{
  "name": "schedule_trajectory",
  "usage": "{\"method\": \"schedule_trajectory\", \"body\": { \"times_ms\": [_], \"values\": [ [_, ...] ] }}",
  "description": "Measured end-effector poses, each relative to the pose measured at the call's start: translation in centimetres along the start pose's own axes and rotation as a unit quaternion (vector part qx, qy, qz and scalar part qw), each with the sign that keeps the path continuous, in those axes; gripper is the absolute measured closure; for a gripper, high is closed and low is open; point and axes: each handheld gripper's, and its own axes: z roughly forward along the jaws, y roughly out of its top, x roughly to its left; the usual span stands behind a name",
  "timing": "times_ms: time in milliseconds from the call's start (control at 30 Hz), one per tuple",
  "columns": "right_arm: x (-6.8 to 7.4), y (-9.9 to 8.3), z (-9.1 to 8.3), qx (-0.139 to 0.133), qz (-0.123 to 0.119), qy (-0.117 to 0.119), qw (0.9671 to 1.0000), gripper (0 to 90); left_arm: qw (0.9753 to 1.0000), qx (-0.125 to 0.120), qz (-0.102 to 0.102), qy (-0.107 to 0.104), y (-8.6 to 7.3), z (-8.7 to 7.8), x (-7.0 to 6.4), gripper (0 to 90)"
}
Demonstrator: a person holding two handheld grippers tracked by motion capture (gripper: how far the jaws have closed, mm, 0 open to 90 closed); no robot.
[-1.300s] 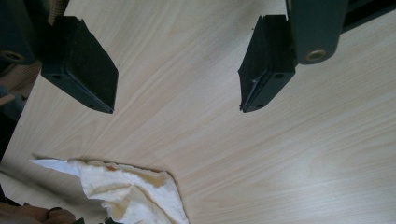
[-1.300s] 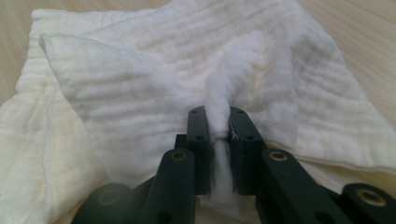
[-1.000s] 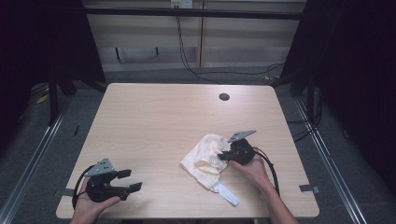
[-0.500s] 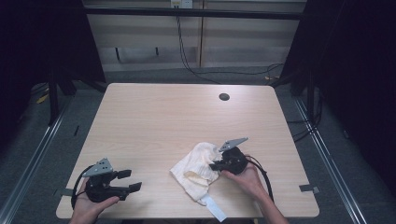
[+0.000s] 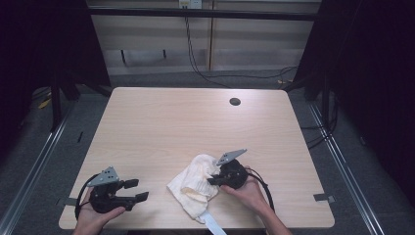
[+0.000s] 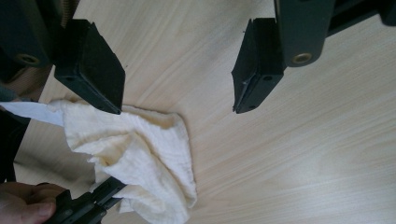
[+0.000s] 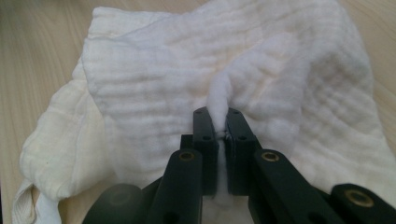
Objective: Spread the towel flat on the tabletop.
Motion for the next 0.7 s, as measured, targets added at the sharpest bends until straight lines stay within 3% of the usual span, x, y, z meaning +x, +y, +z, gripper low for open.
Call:
{"method": "schedule_trajectory", "body": {
  "times_ms": [200,400,567,633,667,700],
  "values": [
    [1.4,1.1,1.4,-0.001,-0.013,0.021,0.9997,85.0,1.0000,0.000,-0.004,0.002,0.0,0.1,0.0,35.1],
    [2.8,1.7,2.1,-0.009,-0.028,0.025,0.9992,84.8,1.0000,0.000,-0.006,0.004,0.0,0.0,0.0,35.1],
    [3.0,1.4,2.8,0.009,-0.035,0.009,0.9993,81.0,0.9999,-0.001,-0.011,0.005,0.0,0.0,0.1,35.2],
    [2.7,1.4,2.6,0.007,-0.032,0.011,0.9994,73.6,0.9999,-0.006,-0.011,0.001,-0.1,-0.1,0.0,37.9],
    [2.7,1.4,2.2,0.000,-0.022,0.004,0.9998,58.8,0.9999,-0.008,-0.008,0.000,0.0,-0.2,-0.1,40.8],
    [2.7,1.5,1.8,-0.003,-0.017,0.006,0.9998,56.3,0.9999,-0.008,-0.008,0.000,0.0,-0.2,-0.1,43.8]
  ]
}}
